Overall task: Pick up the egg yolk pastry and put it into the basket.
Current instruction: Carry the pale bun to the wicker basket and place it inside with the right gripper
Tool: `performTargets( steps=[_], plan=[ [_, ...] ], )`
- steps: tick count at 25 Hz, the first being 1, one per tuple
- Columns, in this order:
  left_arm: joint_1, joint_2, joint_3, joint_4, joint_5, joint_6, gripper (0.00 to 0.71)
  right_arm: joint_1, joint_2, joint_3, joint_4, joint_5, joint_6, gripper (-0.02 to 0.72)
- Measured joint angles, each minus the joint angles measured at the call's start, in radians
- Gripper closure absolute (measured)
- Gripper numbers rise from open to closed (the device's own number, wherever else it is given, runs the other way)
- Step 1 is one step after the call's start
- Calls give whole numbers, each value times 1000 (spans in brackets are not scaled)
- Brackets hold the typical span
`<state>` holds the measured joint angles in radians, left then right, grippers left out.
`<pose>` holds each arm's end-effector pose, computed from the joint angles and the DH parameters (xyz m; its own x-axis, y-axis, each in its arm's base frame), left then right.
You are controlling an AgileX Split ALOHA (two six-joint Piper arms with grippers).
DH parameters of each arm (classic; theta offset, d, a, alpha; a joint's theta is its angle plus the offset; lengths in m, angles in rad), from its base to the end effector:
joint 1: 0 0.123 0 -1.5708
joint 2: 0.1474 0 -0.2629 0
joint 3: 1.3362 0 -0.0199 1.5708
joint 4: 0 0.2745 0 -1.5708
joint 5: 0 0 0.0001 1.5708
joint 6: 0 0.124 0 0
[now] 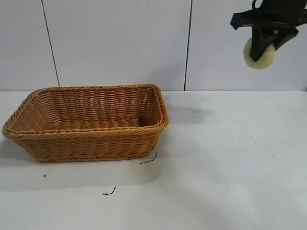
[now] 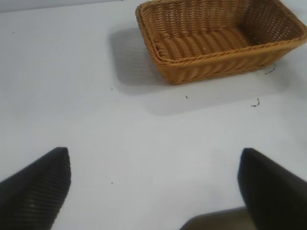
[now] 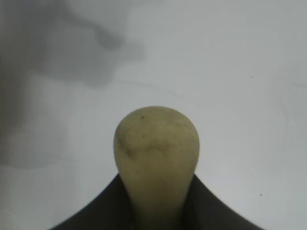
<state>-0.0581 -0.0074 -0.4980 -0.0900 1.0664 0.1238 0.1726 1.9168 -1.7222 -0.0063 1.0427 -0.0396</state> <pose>0.0656 -0.0136 0.2732 -0.4423 0.1057 -0.8906 0.1638 0.9858 0.0357 0.4435 0.0766 0.2317 -0.8912 -0.1988 -0.4078 -0.2078 0.9779 -0.0224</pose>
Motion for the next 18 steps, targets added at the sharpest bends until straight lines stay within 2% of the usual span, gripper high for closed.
performTargets(
  steps=[13, 18],
  plan=[
    [0, 0, 0, 0, 0, 0, 15, 421, 265, -373, 26, 17, 19, 573],
    [0, 0, 0, 0, 0, 0, 15, 507, 411, -408, 30, -53, 20, 573]
  ],
)
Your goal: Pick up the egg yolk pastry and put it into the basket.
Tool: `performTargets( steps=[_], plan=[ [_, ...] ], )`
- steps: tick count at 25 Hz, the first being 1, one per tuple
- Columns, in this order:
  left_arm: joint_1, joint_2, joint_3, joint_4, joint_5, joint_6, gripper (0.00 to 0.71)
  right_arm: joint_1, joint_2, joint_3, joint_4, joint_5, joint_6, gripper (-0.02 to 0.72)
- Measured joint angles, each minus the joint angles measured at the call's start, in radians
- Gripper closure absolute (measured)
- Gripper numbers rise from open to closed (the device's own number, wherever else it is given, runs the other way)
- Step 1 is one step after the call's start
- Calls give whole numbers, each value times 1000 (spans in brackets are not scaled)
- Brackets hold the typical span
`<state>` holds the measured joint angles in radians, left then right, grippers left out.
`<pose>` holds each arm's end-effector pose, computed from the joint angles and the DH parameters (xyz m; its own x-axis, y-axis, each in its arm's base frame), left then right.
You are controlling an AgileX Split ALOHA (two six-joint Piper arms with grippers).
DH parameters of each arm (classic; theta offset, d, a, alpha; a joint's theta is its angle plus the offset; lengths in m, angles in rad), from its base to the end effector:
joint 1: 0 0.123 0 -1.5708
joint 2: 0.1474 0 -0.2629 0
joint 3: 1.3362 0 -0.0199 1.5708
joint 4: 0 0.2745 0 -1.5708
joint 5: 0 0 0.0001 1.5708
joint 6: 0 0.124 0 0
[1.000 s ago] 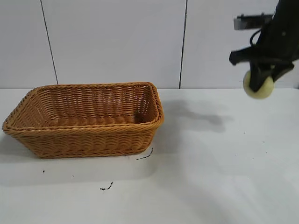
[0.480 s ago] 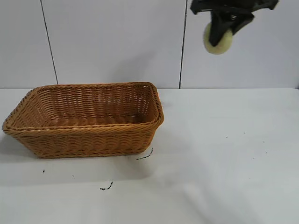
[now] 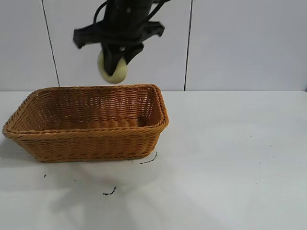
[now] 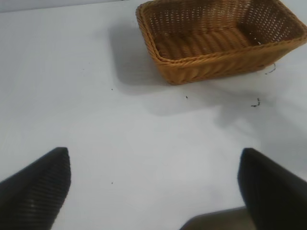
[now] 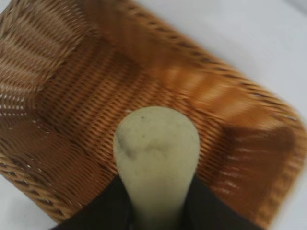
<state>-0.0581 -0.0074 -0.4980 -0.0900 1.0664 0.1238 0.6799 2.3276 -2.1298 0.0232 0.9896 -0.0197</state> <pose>0.0656 -0.0136 0.2732 -0.4423 0.1057 -0.8906 0.1638 0.9858 0.0357 0.4167 0.3400 0.1645 -0.6886 -0.5657 -0.4536 -0.6402 0.7680 0.0141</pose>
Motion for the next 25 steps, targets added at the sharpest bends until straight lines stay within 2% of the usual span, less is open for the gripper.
performTargets(
  steps=[3, 5, 6, 8, 10, 12, 13, 19, 25],
  plan=[
    [0, 0, 0, 0, 0, 0, 15, 5, 76, 0, 8, -50, 5, 570],
    [0, 0, 0, 0, 0, 0, 15, 3, 101, 0, 12, -58, 7, 536],
    [0, 0, 0, 0, 0, 0, 15, 3, 105, 0, 12, -59, 8, 491],
    [0, 0, 0, 0, 0, 0, 15, 3, 105, -6, 17, -59, 8, 346],
    [0, 0, 0, 0, 0, 0, 15, 3, 104, -28, 19, -51, 8, 164],
    [0, 0, 0, 0, 0, 0, 15, 3, 98, -59, 13, -21, 13, 69],
    [0, 0, 0, 0, 0, 0, 15, 3, 91, -75, 4, -2, 20, 45],
    [0, 0, 0, 0, 0, 0, 15, -58, 15, -156, -70, 74, 25, 14],
    [0, 0, 0, 0, 0, 0, 15, -285, -28, -163, -88, 156, 26, 14]
  ],
)
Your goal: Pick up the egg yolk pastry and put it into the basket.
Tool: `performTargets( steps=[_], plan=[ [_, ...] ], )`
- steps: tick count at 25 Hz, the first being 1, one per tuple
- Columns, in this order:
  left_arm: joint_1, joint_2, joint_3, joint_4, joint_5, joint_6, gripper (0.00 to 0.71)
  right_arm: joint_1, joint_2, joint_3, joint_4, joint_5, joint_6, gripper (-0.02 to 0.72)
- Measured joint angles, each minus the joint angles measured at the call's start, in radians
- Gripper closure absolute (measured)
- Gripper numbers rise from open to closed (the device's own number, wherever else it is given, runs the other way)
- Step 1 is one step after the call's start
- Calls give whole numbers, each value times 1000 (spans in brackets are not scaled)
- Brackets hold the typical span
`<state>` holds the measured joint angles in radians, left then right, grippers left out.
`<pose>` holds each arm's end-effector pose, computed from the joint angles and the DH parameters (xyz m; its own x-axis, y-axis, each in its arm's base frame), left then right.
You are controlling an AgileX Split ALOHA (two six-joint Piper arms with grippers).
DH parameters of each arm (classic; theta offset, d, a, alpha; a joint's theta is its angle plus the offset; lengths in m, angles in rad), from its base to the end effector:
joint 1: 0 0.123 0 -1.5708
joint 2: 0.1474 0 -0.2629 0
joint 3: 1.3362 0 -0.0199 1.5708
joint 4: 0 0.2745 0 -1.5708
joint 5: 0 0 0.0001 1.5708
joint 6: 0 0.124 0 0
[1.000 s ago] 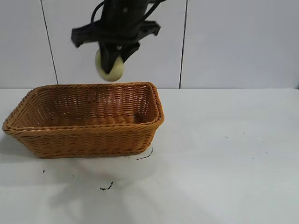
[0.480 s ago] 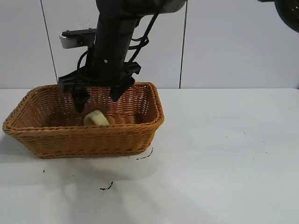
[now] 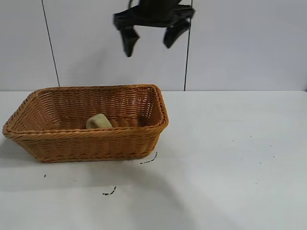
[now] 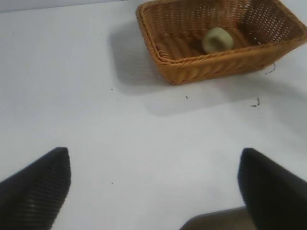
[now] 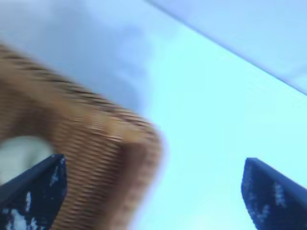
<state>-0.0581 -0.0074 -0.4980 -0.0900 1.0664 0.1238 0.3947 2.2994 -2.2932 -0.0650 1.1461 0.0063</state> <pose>0.0656 -0.0136 0.2732 -0.4423 0.1057 -0.8906 0.1638 0.9858 0.0357 0.4957 0.1985 0.2251 -0.7997 -0.3553 -0.4839 -0.3738 0.9254 -0.0617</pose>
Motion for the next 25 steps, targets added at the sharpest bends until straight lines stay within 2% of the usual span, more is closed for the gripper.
performTargets(
  steps=[5, 10, 12, 15, 25],
  plan=[
    [0, 0, 0, 0, 0, 0, 15, -208, 0, 0, 2, 64, 0, 14],
    [0, 0, 0, 0, 0, 0, 15, -336, -11, 13, 65, 67, -25, 14],
    [0, 0, 0, 0, 0, 0, 15, -357, -33, 43, 85, 69, -38, 14],
    [0, 0, 0, 0, 0, 0, 15, -370, -94, 134, 84, 68, -43, 14],
    [0, 0, 0, 0, 0, 0, 15, -375, -504, 643, 65, 69, -52, 14]
  ],
)
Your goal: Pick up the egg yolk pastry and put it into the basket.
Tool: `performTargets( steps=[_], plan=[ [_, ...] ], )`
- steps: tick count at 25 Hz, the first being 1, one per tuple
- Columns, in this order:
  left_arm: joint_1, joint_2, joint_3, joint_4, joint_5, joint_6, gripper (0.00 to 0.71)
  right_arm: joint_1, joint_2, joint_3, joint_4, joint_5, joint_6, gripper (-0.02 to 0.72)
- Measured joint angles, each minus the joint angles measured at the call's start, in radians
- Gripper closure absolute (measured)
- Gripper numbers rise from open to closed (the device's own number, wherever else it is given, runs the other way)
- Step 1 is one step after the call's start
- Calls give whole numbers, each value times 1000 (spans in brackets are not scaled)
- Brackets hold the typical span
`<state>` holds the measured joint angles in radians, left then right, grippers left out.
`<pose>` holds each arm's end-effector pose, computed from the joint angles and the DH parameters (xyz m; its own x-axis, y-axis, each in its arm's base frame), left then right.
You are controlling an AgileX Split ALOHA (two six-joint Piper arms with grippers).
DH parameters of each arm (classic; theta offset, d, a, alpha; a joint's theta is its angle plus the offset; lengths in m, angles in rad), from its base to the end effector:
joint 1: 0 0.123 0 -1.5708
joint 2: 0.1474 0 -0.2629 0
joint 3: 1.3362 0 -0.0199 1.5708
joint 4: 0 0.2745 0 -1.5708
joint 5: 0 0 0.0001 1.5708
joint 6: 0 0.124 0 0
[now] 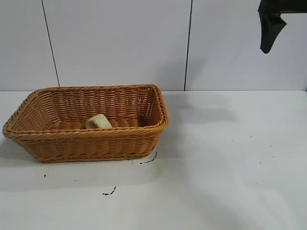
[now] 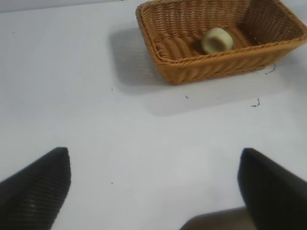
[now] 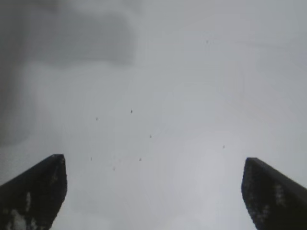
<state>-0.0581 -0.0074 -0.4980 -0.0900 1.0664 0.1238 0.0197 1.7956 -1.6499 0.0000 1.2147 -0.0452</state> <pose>0.0656 -0.0136 0.2732 -0.4423 0.1057 -0.8906 0.1638 0.9858 0.0357 0.4070 0.0080 0.2531 -0.9540 -0.0640 -0.2929 -0.0629 0.9979 -0.0133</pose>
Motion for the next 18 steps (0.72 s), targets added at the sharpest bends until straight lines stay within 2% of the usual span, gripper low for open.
performTargets(
  steps=[9, 18],
  plan=[
    [0, 0, 0, 0, 0, 0, 15, 0, -491, 486, 19, -7, -4, 14],
    [0, 0, 0, 0, 0, 0, 15, 0, -1009, 926, 24, -183, -5, 14]
  ],
)
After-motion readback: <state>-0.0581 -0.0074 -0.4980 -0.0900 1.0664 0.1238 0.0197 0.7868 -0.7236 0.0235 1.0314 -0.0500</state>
